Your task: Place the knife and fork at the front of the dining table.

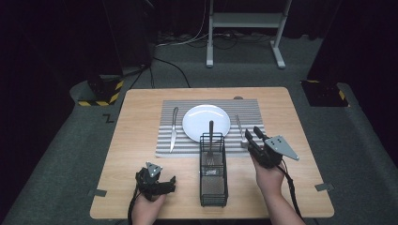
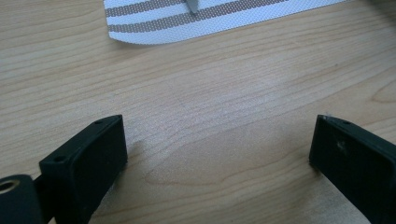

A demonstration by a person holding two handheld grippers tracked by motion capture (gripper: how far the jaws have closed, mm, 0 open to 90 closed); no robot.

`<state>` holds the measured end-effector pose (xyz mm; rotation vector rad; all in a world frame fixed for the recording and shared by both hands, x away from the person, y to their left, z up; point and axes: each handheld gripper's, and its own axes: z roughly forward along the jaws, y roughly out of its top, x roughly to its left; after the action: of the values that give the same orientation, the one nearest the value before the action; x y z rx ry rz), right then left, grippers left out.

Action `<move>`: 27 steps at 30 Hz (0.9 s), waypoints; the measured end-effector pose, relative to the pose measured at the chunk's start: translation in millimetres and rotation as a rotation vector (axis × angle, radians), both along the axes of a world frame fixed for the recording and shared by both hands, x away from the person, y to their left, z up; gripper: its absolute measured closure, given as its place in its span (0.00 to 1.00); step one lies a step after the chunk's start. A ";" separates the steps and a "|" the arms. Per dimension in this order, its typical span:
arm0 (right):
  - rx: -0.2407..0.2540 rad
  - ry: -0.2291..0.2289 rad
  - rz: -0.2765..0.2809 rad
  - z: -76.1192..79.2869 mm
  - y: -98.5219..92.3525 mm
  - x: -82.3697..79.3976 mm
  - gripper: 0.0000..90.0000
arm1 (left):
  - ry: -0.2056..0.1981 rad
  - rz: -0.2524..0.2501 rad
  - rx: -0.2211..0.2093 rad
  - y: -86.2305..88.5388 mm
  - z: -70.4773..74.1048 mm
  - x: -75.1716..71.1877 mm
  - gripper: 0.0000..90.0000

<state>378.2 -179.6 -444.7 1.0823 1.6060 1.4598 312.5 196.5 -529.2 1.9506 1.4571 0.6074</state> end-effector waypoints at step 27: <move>0.036 -0.050 0.157 35.8 61.7 -13.3 0.68 | 0.000 -0.004 -0.001 0.1 -0.1 0.7 0.04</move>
<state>364.9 -117.9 -408.9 0.9499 1.6667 1.6102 313.2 196.6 -529.3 1.9525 1.4526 0.6050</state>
